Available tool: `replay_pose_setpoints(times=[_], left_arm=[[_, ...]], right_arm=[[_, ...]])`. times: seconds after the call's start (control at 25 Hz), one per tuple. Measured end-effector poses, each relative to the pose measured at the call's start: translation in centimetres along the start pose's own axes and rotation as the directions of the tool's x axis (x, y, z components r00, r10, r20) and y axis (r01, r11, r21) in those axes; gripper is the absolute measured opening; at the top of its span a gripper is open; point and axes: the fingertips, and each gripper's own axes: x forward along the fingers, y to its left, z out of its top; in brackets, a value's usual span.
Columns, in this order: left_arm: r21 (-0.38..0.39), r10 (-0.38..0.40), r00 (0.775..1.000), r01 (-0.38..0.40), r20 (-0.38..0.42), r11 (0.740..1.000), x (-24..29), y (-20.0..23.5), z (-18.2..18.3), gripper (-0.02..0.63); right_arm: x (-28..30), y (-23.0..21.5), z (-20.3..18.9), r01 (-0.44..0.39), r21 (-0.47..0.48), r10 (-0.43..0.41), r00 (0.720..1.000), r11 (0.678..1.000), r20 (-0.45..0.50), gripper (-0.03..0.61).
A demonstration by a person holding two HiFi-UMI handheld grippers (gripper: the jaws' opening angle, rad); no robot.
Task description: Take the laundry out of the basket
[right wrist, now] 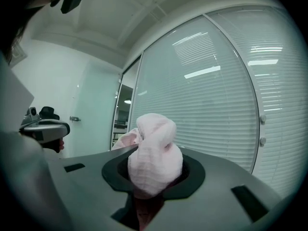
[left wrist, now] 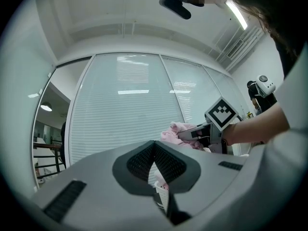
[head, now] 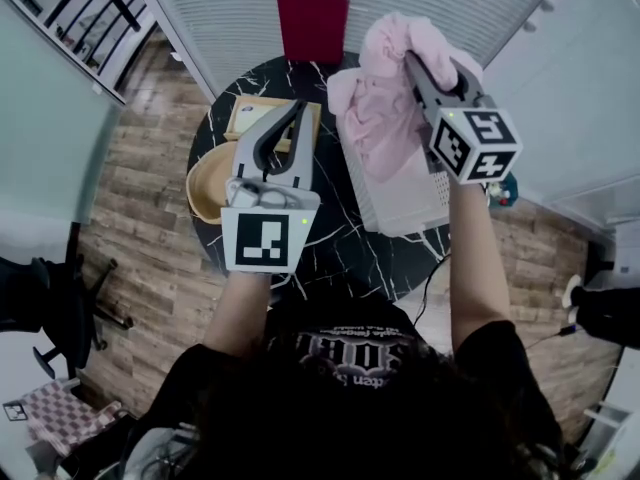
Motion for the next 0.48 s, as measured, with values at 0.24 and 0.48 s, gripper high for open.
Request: replay_pose_setpoints(times=[0.24, 0.48], left_arm=[[0.007, 0.022, 1.0, -0.022, 0.017, 1.0, -0.9, 1.1, 0.9, 0.0], [0.012, 0.047, 0.998, -0.048, 0.031, 0.999, -2.0, 2.3, 1.4, 0.0]], right_arm=[[0.0, 1.2, 3.2, -0.02, -0.023, 0.021, 0.998, 1.0, 0.058, 0.114], [0.3, 3.4, 7.3, -0.054, -0.057, 0.061, 0.99, 0.997, 0.125, 0.114]])
